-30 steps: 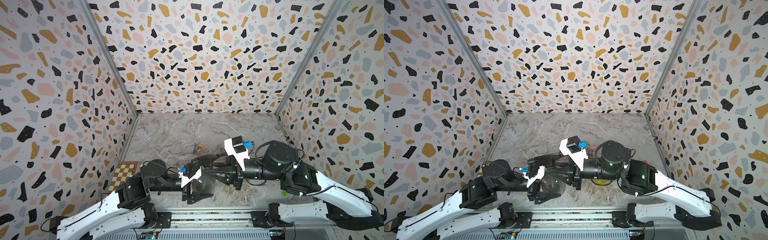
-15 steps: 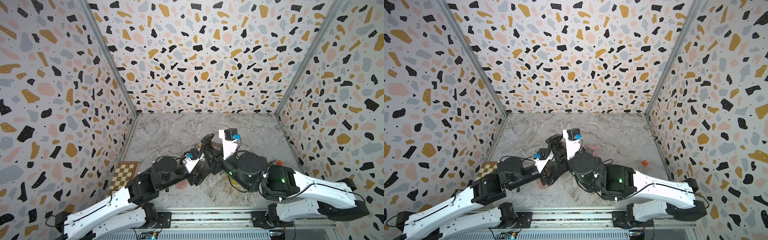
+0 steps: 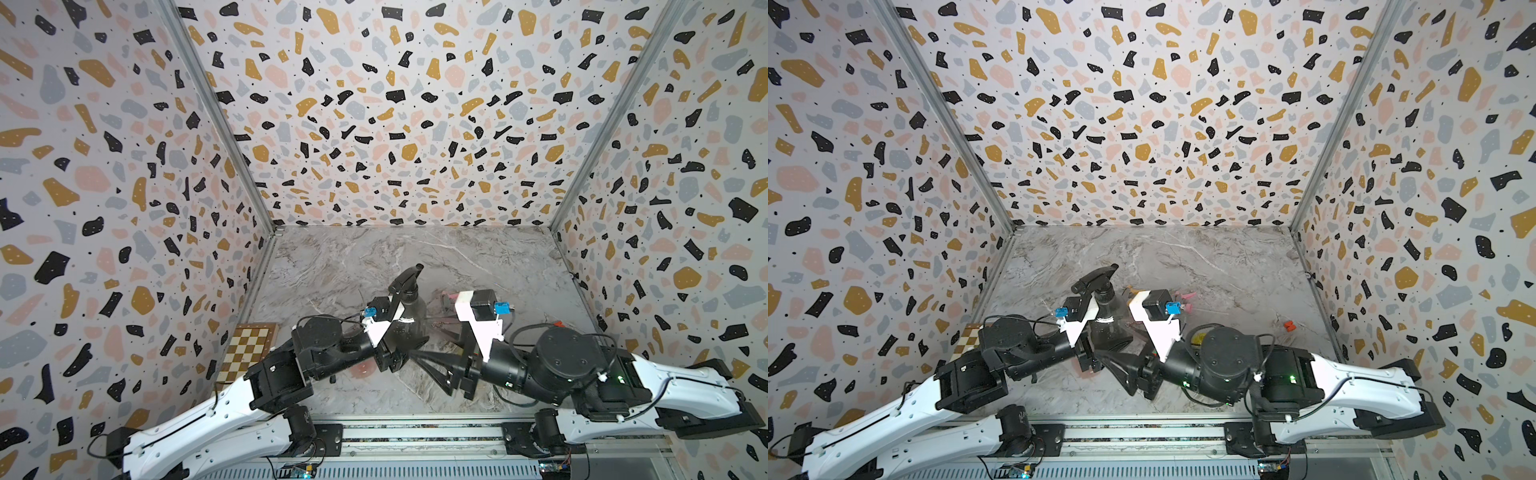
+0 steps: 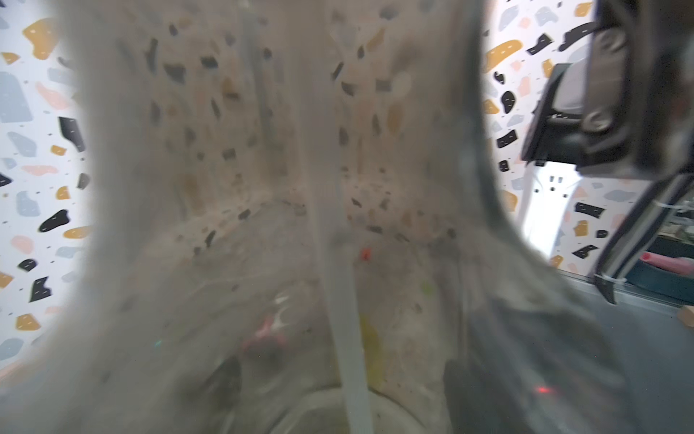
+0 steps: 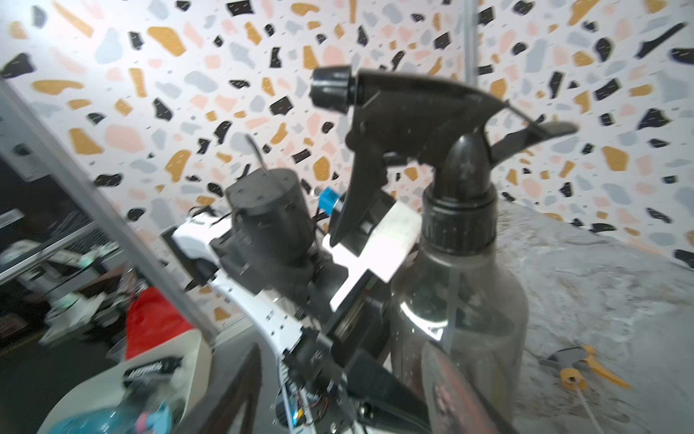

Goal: Attach spray nozzles to spray bottles
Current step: Screw the spray nozzle on the spray bottle.

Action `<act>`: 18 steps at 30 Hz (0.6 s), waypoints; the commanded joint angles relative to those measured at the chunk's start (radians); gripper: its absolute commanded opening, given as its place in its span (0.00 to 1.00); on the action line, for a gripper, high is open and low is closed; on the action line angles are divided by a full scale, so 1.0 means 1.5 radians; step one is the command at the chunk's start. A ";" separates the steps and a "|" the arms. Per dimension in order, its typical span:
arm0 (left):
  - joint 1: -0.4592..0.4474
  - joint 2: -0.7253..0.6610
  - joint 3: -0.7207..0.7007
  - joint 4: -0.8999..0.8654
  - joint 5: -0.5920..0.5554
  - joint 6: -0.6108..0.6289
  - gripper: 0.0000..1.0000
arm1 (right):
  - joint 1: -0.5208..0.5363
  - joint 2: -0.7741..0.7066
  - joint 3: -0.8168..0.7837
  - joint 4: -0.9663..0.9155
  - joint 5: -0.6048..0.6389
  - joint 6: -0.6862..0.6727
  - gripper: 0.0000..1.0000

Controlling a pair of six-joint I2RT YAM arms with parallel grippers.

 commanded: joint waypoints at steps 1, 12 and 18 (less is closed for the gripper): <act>0.000 -0.020 0.006 0.039 0.113 0.025 0.00 | -0.038 -0.033 0.006 -0.006 -0.149 -0.073 0.72; 0.001 -0.011 0.024 -0.012 0.335 0.039 0.00 | -0.235 -0.002 0.055 -0.002 -0.528 -0.090 0.70; 0.001 -0.001 0.030 -0.017 0.352 0.043 0.00 | -0.235 0.016 0.063 0.009 -0.549 -0.088 0.62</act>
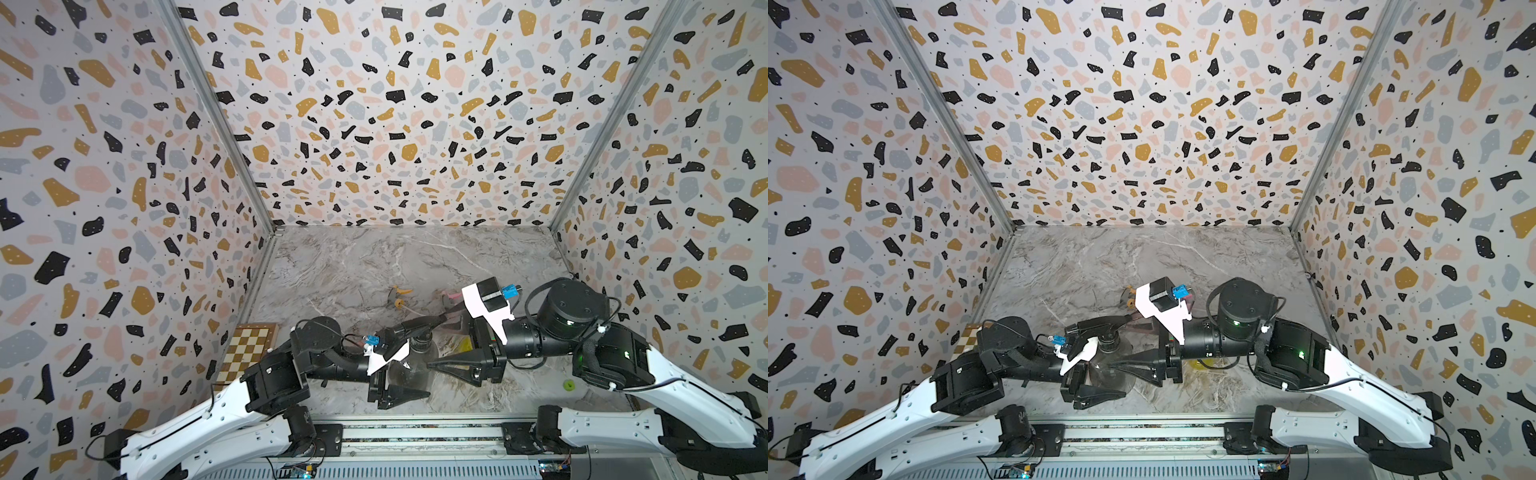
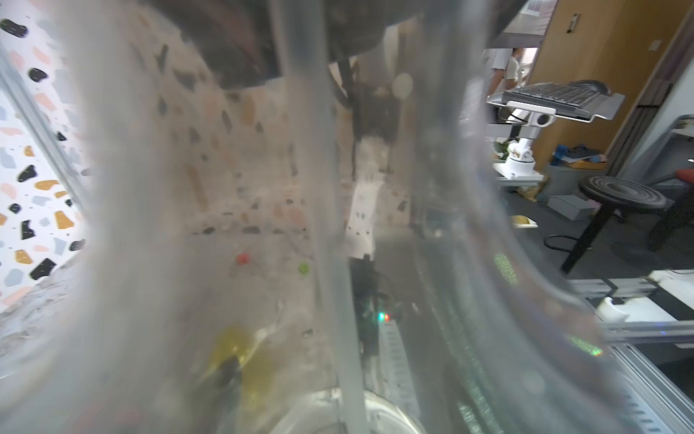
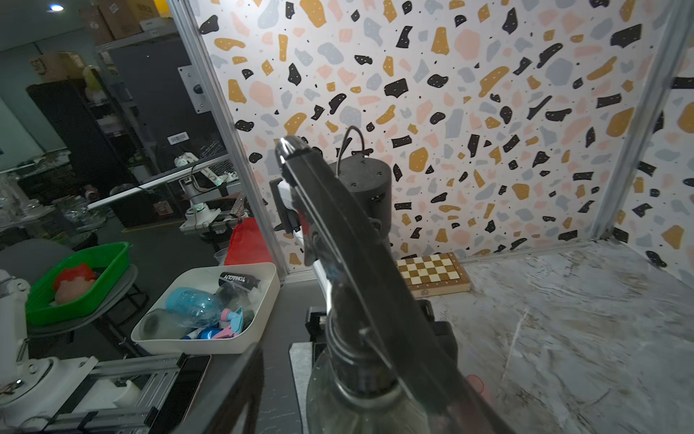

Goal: Attach spray nozzles to spray bottles
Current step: Screw the spray nozzle on the spray bottle.

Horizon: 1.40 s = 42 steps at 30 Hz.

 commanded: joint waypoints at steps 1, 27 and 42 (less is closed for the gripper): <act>0.001 0.000 0.029 0.018 0.033 0.011 0.00 | -0.003 0.001 0.029 0.024 -0.046 -0.005 0.59; 0.001 0.062 -0.008 0.167 -0.427 -0.035 0.00 | 0.213 0.194 0.014 -0.016 0.557 0.310 0.09; 0.001 0.037 -0.020 0.157 -0.393 -0.058 0.00 | 0.249 0.110 -0.016 0.015 0.678 0.258 0.52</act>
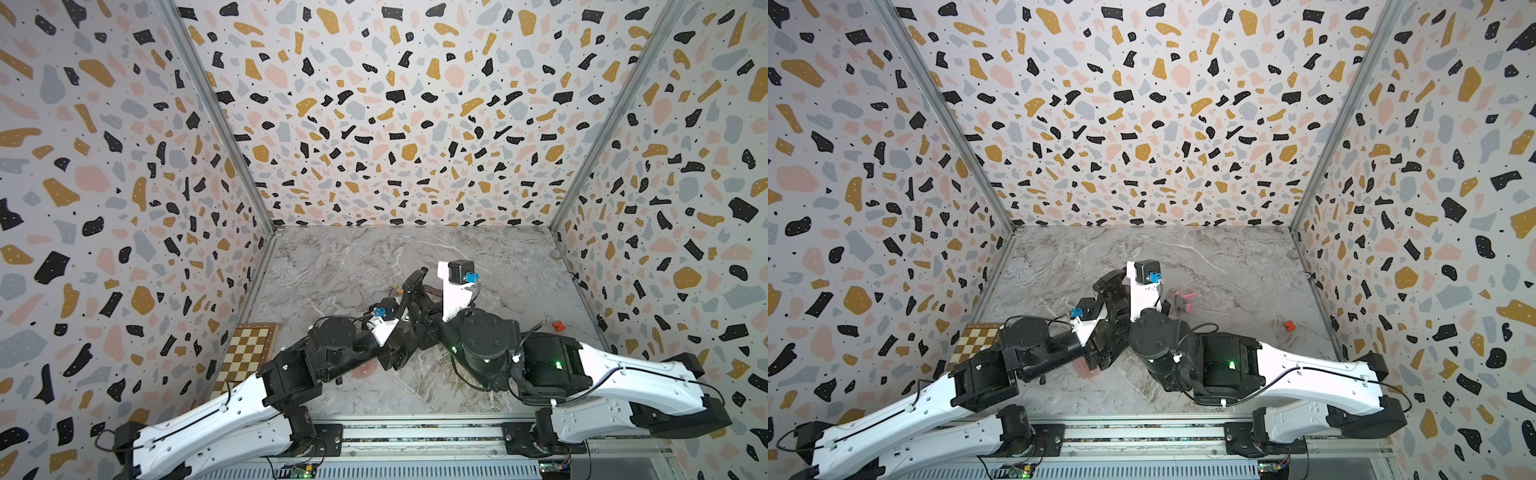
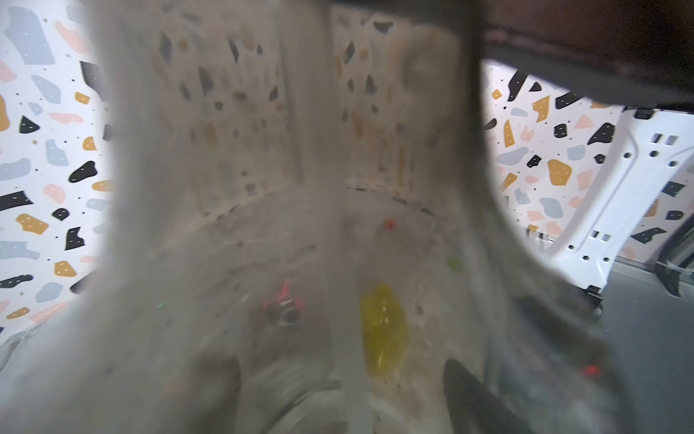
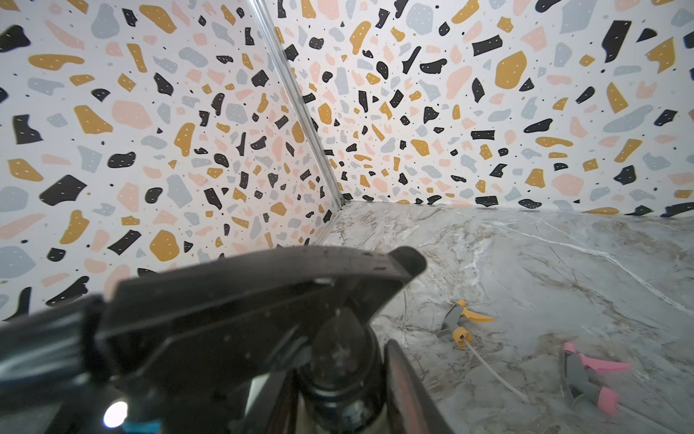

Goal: Attach spray nozzles to spray bottles
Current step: Screw the spray nozzle on the spray bottle.

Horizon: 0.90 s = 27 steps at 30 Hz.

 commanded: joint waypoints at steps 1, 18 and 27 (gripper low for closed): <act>0.001 -0.005 0.017 0.118 0.032 -0.006 0.00 | 0.044 -0.066 -0.076 0.021 -0.155 -0.032 0.56; 0.000 -0.071 0.032 0.030 0.400 0.038 0.00 | -0.168 -0.226 -0.064 -0.002 -0.789 -0.305 0.72; 0.000 -0.047 0.053 0.000 0.511 0.043 0.00 | -0.234 -0.164 -0.039 0.022 -0.928 -0.305 0.69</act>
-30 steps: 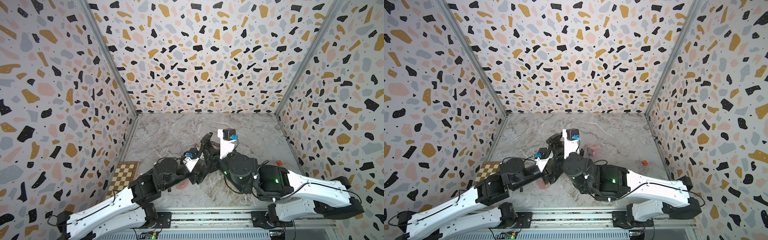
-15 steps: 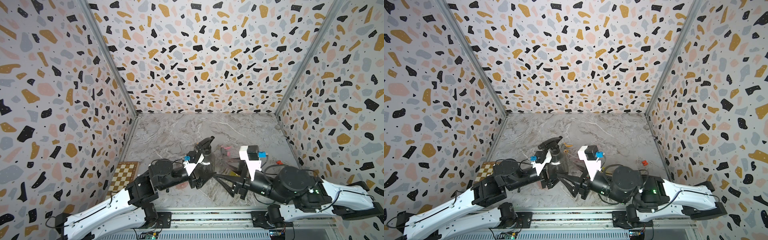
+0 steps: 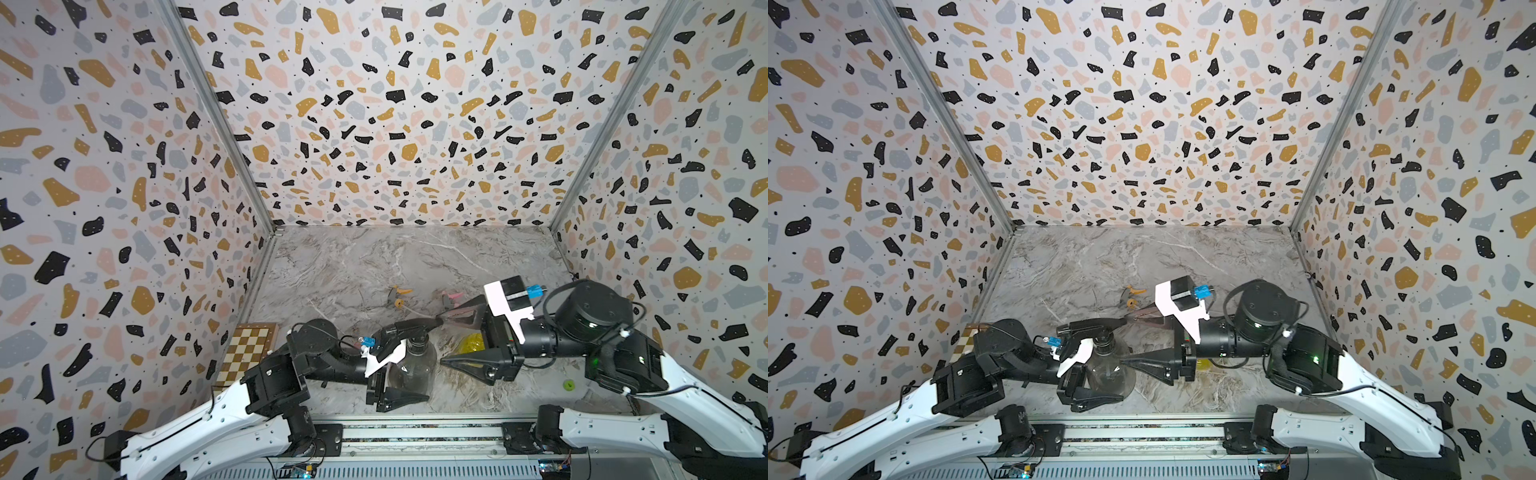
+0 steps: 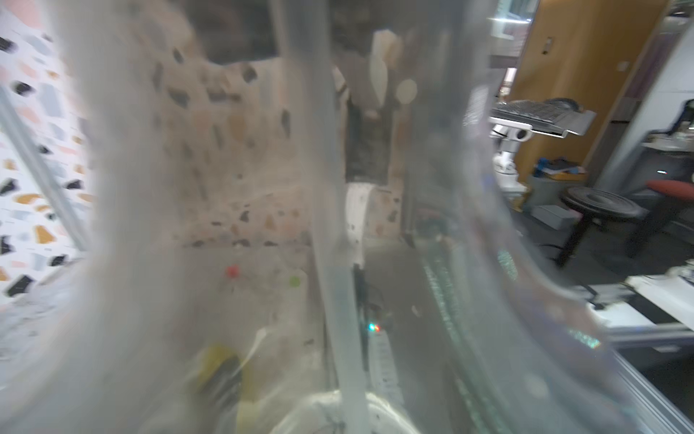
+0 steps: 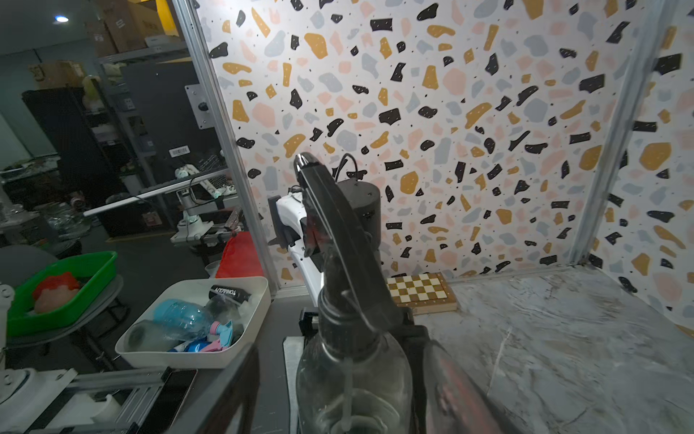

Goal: Attach spray nozzles to spray bottles
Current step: Screw the spray nozzle on the spray bottle.

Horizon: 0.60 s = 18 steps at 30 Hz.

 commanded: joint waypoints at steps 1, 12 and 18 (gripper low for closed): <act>0.001 -0.001 0.033 0.003 0.063 0.014 0.00 | -0.003 0.013 0.026 0.008 -0.080 -0.010 0.68; 0.000 -0.001 0.034 -0.016 0.064 0.030 0.00 | -0.003 0.037 0.028 0.039 -0.110 0.018 0.57; 0.000 -0.001 0.035 -0.017 0.054 0.030 0.00 | -0.003 0.048 0.031 0.035 -0.111 0.026 0.49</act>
